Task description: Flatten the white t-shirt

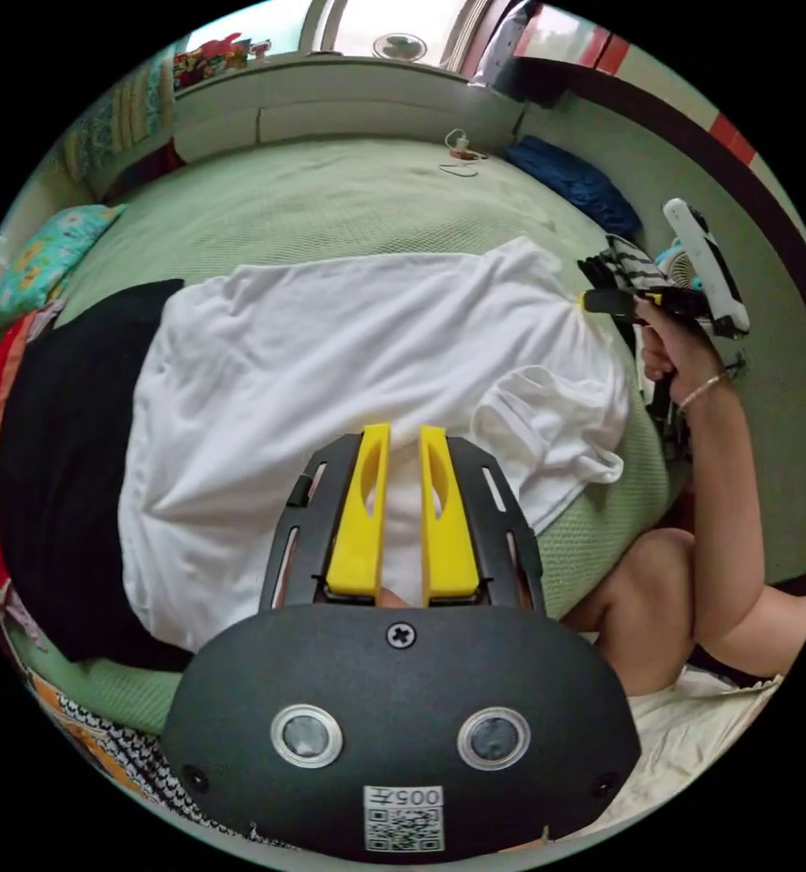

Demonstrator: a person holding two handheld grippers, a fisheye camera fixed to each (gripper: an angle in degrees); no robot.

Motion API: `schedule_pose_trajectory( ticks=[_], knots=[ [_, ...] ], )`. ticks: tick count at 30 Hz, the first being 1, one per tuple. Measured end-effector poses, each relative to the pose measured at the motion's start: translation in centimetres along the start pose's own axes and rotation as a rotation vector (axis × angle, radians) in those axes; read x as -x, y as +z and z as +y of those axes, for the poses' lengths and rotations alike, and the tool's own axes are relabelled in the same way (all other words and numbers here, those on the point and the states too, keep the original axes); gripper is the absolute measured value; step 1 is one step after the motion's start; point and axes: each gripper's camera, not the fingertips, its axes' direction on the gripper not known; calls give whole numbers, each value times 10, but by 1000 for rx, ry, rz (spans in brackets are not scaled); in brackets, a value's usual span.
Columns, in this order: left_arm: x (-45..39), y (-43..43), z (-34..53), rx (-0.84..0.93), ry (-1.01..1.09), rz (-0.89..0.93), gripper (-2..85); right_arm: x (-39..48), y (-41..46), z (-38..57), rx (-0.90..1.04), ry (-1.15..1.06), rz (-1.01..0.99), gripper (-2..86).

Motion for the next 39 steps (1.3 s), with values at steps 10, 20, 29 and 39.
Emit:
schedule_pose_trajectory(
  ticks=[10, 20, 29, 39],
  knots=[
    [-22, 56, -27, 64, -3, -58, 72, 99, -59, 44, -116, -656, -583, 48],
    [-28, 85, -33, 53, -30, -15, 72, 212, -23, 67, 65, -866, -267, 60],
    [-35, 103, -46, 96, -16, 24, 64, 241, -3, 59, 147, -867, -183, -9],
    [-48, 116, -50, 91, -79, 54, 52, 212, -24, 77, 213, -980, -228, -15]
  ],
)
